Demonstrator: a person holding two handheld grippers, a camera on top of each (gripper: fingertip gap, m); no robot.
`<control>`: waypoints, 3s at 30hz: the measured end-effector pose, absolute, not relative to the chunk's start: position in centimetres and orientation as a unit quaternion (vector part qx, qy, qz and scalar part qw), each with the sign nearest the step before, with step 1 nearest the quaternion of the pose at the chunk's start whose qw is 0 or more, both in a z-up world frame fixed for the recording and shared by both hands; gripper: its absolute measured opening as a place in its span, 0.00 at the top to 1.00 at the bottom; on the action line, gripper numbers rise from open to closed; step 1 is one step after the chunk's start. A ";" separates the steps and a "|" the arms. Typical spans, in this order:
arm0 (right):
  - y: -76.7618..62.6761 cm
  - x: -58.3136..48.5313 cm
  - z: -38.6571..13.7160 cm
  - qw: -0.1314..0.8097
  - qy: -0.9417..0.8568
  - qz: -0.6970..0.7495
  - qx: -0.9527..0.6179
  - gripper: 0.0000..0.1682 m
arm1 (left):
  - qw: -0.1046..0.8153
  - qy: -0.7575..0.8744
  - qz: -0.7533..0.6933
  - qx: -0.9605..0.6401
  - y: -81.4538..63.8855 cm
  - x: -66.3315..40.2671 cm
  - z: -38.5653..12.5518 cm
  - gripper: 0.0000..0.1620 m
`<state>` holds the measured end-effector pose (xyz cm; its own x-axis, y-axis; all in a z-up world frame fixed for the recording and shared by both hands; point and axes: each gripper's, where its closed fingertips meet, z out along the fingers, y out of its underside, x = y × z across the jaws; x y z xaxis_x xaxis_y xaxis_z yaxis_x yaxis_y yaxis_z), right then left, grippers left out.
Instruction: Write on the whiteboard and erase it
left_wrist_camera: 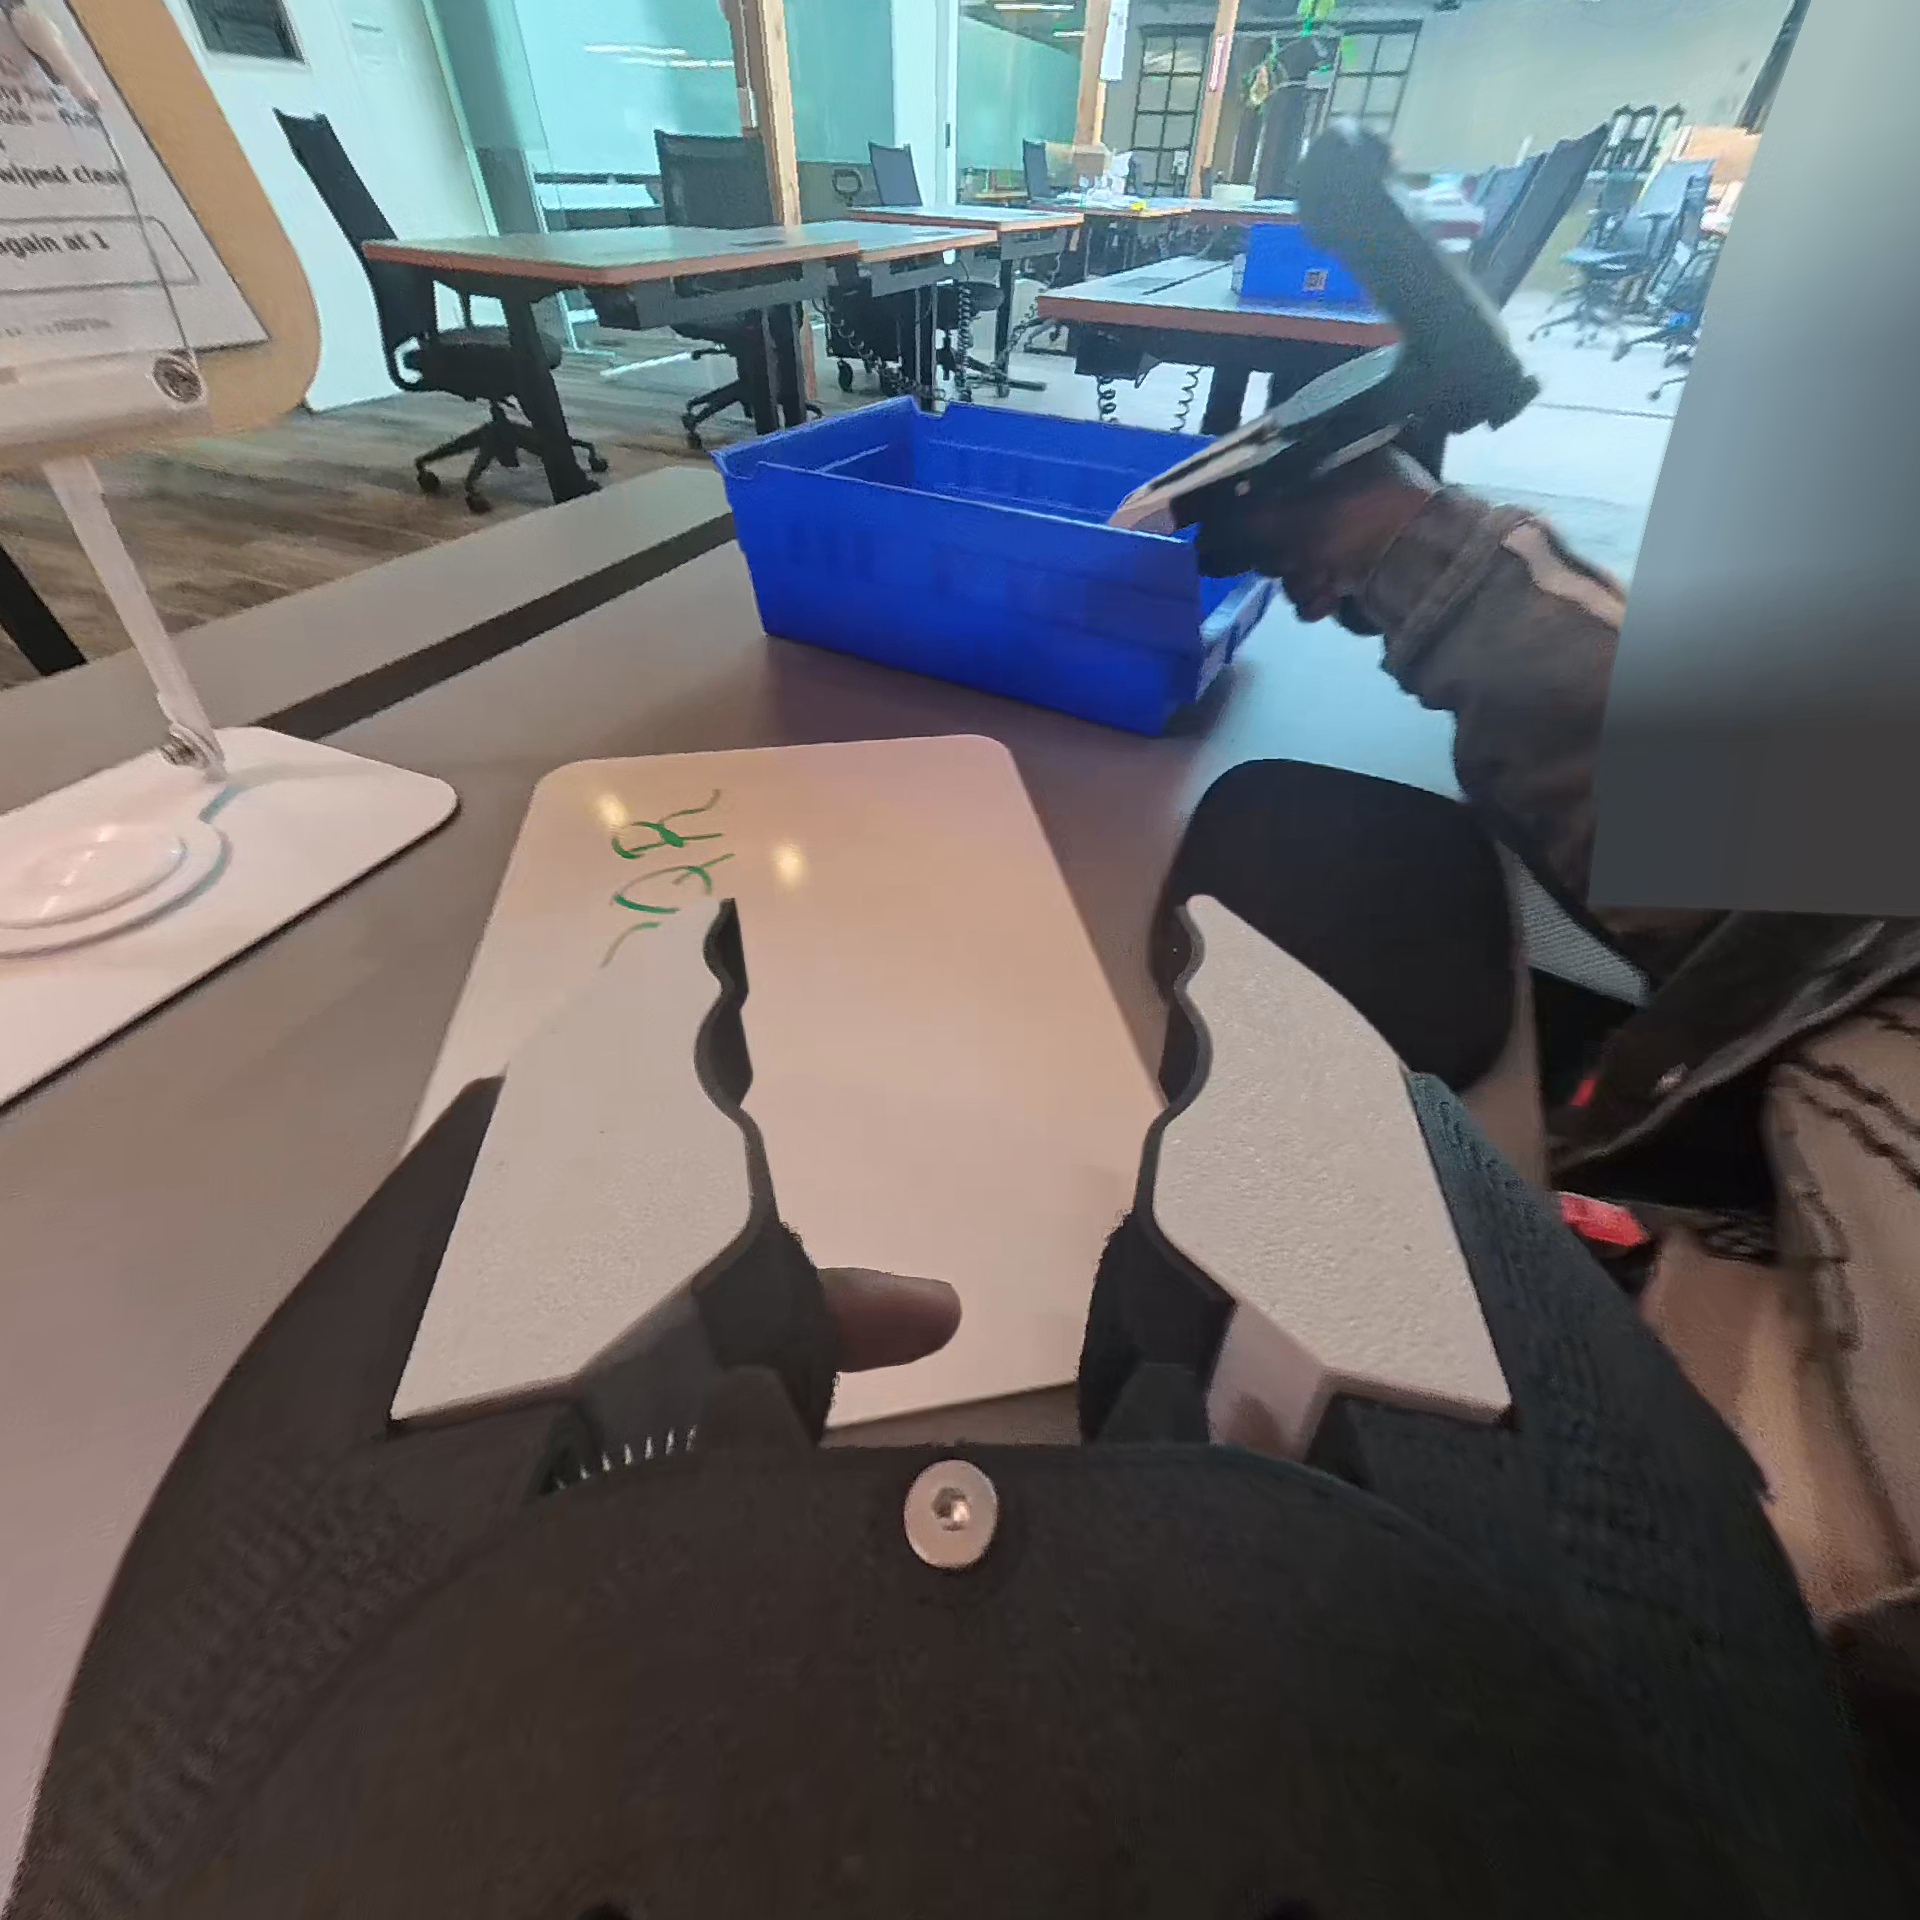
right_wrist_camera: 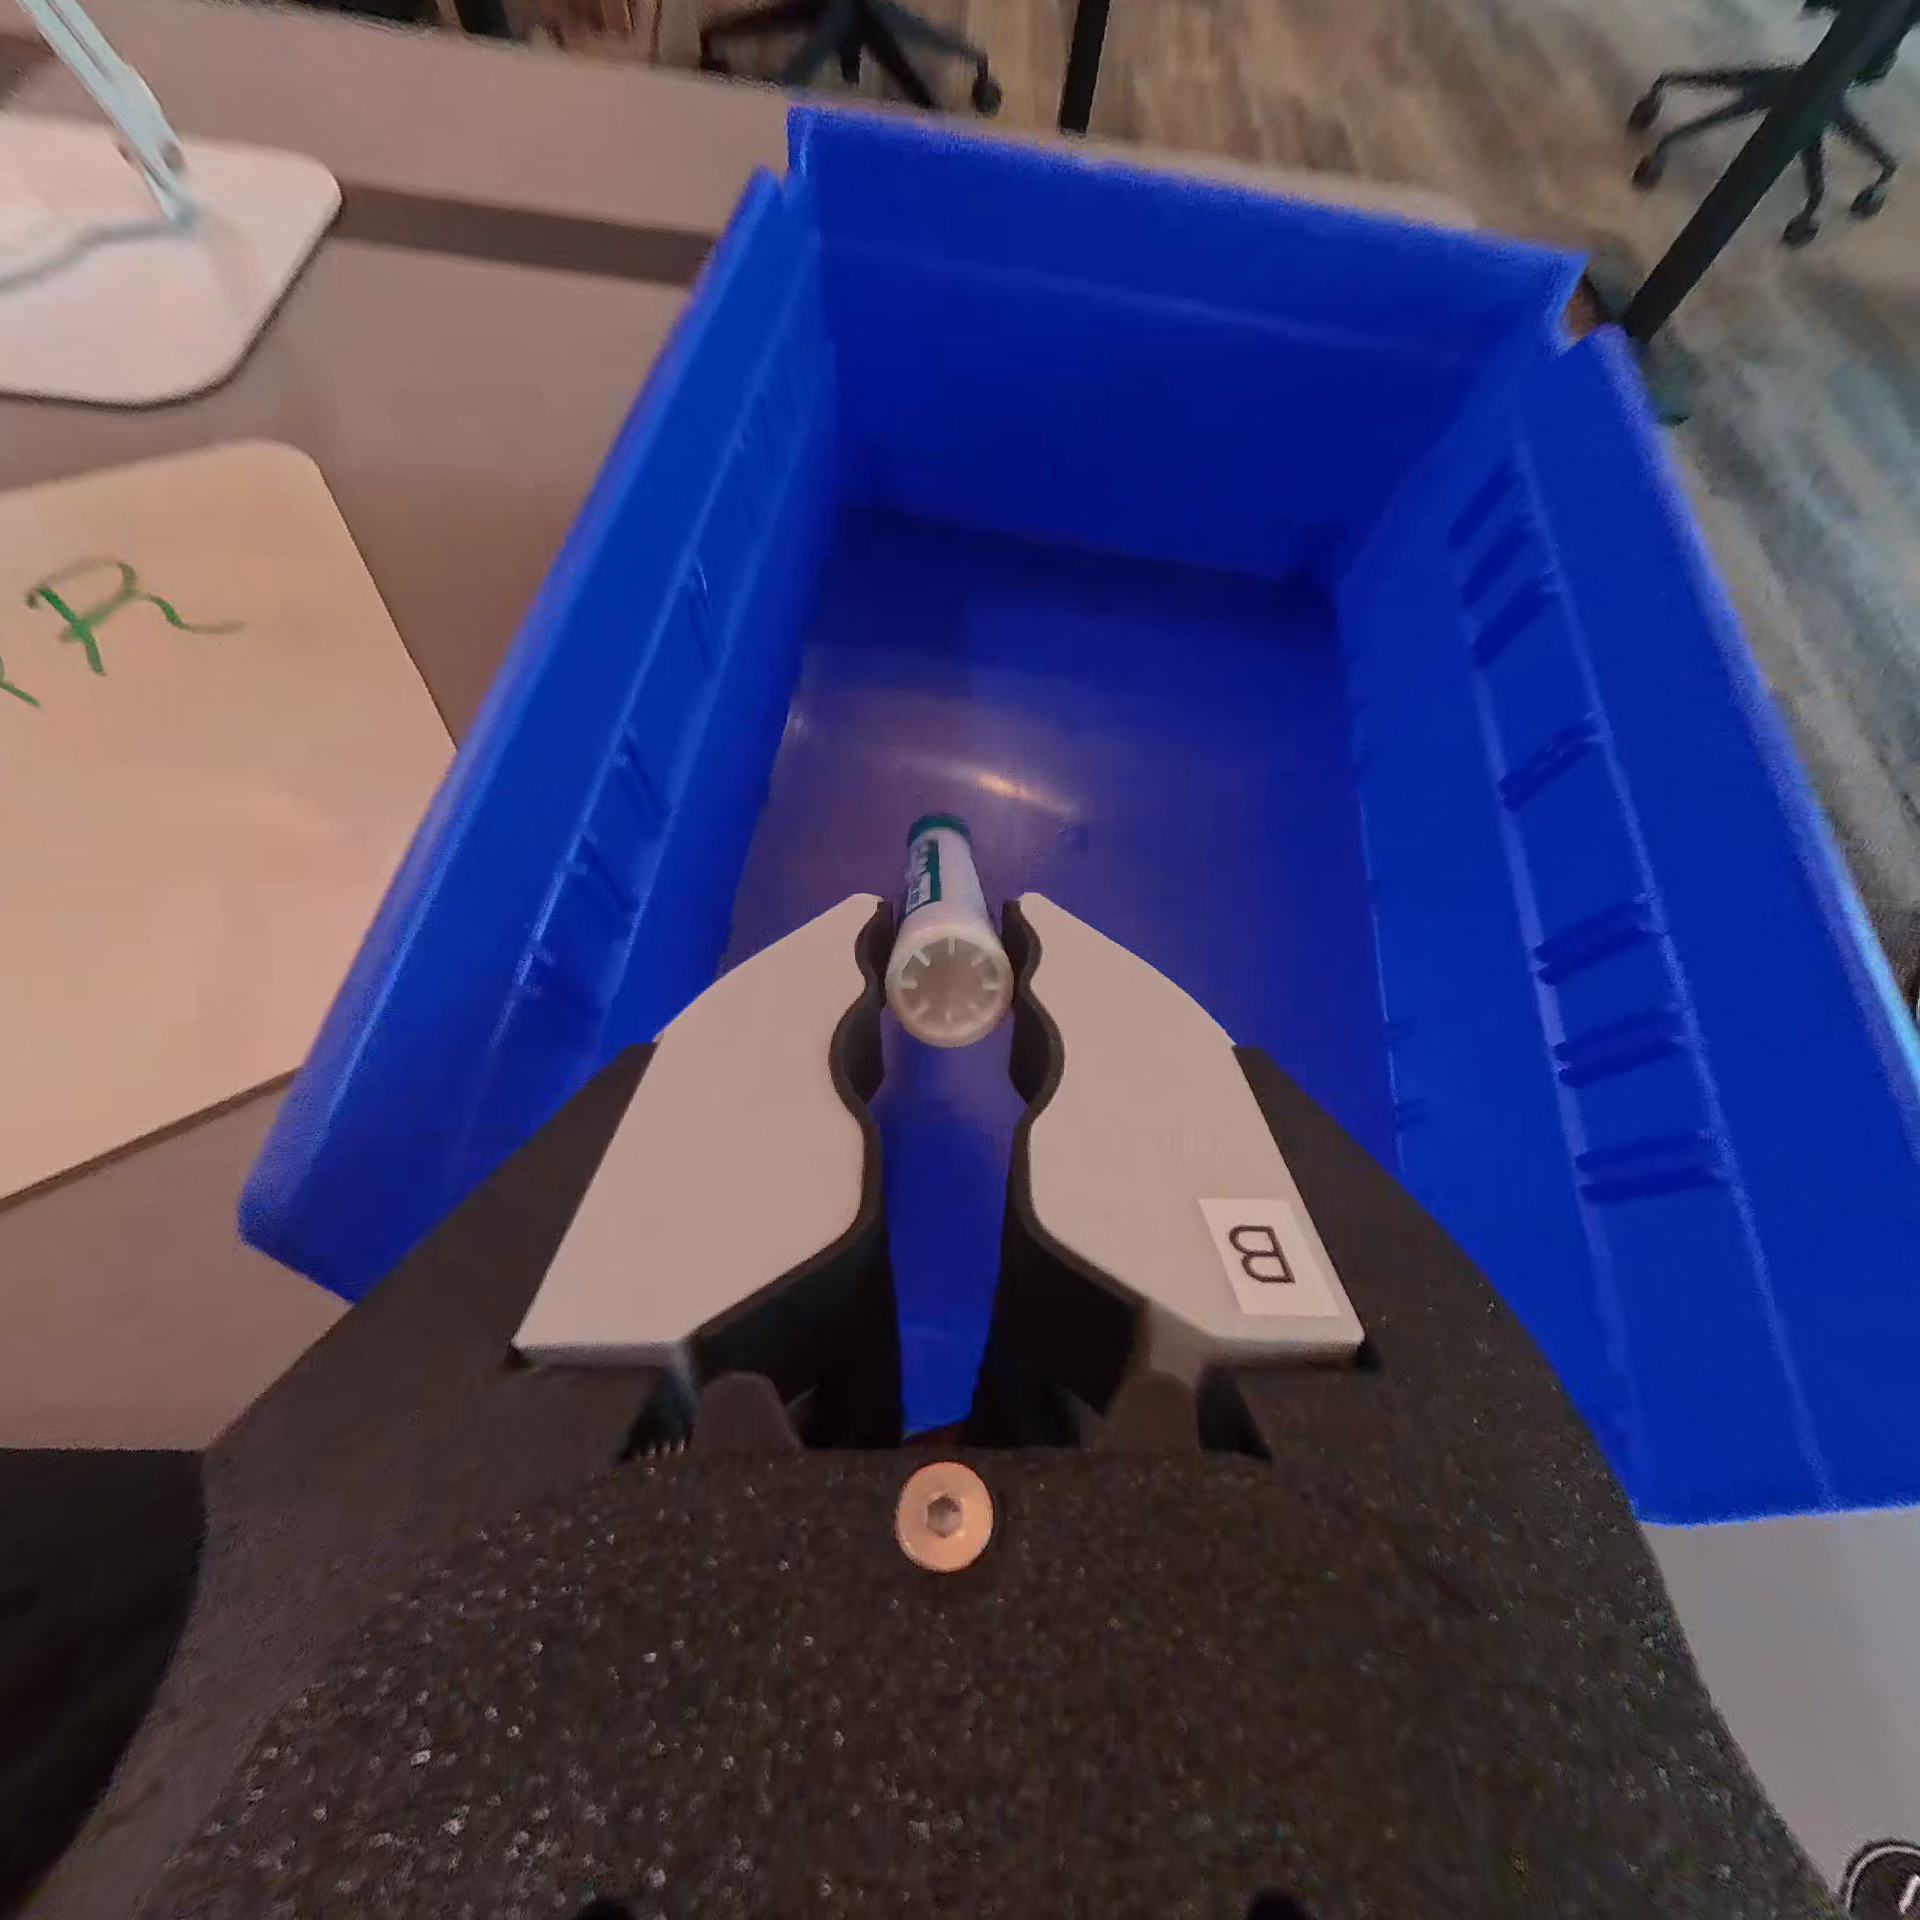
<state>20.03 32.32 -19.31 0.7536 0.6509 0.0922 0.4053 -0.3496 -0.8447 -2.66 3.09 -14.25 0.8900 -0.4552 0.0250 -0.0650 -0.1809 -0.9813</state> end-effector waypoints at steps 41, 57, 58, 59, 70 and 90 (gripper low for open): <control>16.0 12.3 -5.4 0.539 -0.416 0.483 -0.551 0.81 | 0.253 0.043 0.181 -0.949 -16.1 -29.6 -17.5 0.67; -3.7 -7.3 -10.8 0.354 -0.795 0.371 -0.324 0.67 | 0.314 0.443 0.135 -0.829 -4.3 -8.4 -12.7 0.67; -3.4 -7.2 -11.2 0.354 -0.800 0.358 -0.326 0.68 | 0.319 0.446 0.127 -0.826 -4.1 -8.0 -12.7 0.67; -3.3 -7.1 -11.5 0.354 -0.803 0.352 -0.327 0.69 | 0.322 0.448 0.125 -0.825 -3.9 -7.9 -12.7 0.67; -0.7 -5.2 -10.0 0.434 -0.760 0.384 -0.295 0.70 | 0.497 0.308 0.021 -0.811 -1.7 -6.9 -10.3 0.62; 1.7 -4.7 -12.8 0.513 -0.784 0.228 -0.265 0.68 | 0.559 0.031 -0.343 -0.754 1.7 -4.4 -12.4 0.86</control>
